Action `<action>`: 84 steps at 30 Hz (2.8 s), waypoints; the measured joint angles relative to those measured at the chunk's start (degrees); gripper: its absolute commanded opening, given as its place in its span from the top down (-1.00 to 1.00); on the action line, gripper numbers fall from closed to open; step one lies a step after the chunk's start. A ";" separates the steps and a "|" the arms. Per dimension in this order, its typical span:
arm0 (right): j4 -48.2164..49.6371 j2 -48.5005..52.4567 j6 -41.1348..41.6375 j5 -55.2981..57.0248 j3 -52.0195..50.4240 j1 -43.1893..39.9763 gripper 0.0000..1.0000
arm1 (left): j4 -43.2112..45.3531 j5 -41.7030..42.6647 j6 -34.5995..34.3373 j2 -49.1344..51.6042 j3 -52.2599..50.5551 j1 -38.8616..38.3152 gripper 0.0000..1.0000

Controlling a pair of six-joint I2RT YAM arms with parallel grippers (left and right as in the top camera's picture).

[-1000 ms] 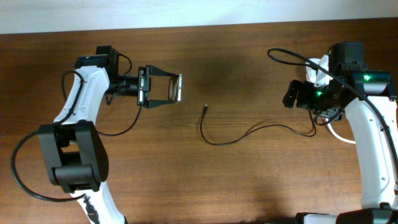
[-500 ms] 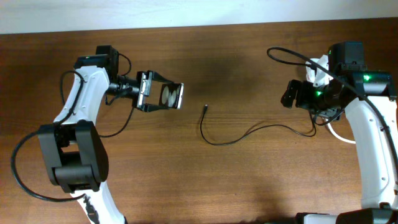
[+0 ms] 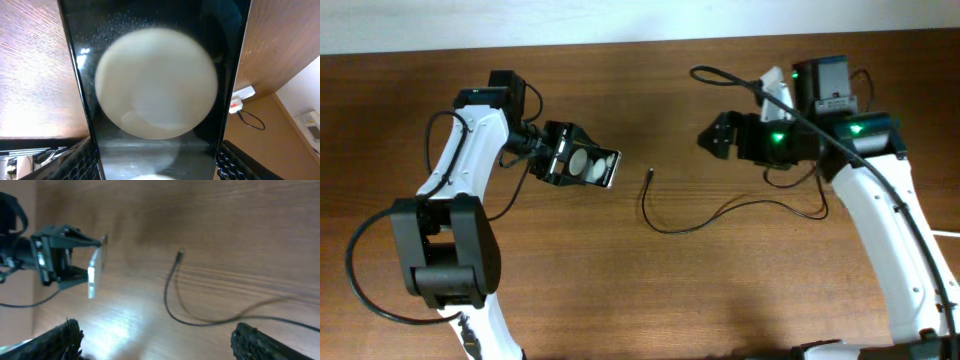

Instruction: Plug charger to phone and switch on socket

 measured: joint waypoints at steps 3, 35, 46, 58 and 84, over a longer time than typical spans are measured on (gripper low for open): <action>5.73 3.04 5.88 -0.17 -0.15 7.10 -0.75 | 0.44 -0.09 -1.29 0.00 0.79 -0.17 1.00; 32.63 22.14 28.28 10.67 -0.46 26.82 0.92 | 1.03 0.00 -8.55 0.00 1.33 -0.20 1.00; 38.03 24.02 30.03 2.69 -2.51 26.40 0.92 | 1.68 -0.17 -9.18 0.00 3.41 0.66 0.99; 29.14 21.44 21.97 -1.46 -2.29 11.37 0.92 | 10.25 3.04 6.97 0.00 2.91 -0.55 0.87; 68.19 -11.45 53.07 6.23 -30.58 2.95 0.92 | 45.40 35.56 27.10 0.00 2.36 -1.73 0.30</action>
